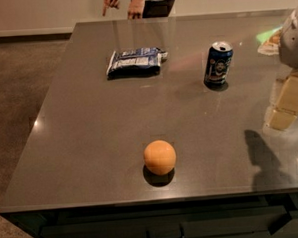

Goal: Move orange near blue chip bag

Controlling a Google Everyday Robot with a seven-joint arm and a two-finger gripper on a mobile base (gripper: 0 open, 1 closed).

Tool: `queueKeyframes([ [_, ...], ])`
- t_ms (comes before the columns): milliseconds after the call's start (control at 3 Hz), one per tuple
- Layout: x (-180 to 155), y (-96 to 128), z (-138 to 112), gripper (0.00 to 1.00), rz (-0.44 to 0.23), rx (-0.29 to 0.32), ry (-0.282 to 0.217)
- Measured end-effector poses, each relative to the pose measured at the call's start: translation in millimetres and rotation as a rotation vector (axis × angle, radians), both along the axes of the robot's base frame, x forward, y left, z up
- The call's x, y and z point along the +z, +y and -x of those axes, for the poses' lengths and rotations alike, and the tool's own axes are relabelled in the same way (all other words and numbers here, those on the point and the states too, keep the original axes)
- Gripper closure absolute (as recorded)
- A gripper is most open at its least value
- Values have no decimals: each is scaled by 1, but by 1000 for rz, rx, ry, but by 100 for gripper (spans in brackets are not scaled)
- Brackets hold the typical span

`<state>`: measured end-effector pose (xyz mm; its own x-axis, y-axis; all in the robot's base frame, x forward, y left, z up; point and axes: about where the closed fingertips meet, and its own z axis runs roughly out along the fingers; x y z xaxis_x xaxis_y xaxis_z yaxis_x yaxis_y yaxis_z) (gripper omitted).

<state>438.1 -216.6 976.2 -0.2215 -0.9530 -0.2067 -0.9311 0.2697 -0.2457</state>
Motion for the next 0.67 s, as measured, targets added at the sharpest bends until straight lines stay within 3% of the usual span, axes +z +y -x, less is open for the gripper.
queueKeyframes([
  [333, 1, 1, 0, 0, 1, 0, -2],
  [667, -4, 22, -1, 0, -36, 38, 11],
])
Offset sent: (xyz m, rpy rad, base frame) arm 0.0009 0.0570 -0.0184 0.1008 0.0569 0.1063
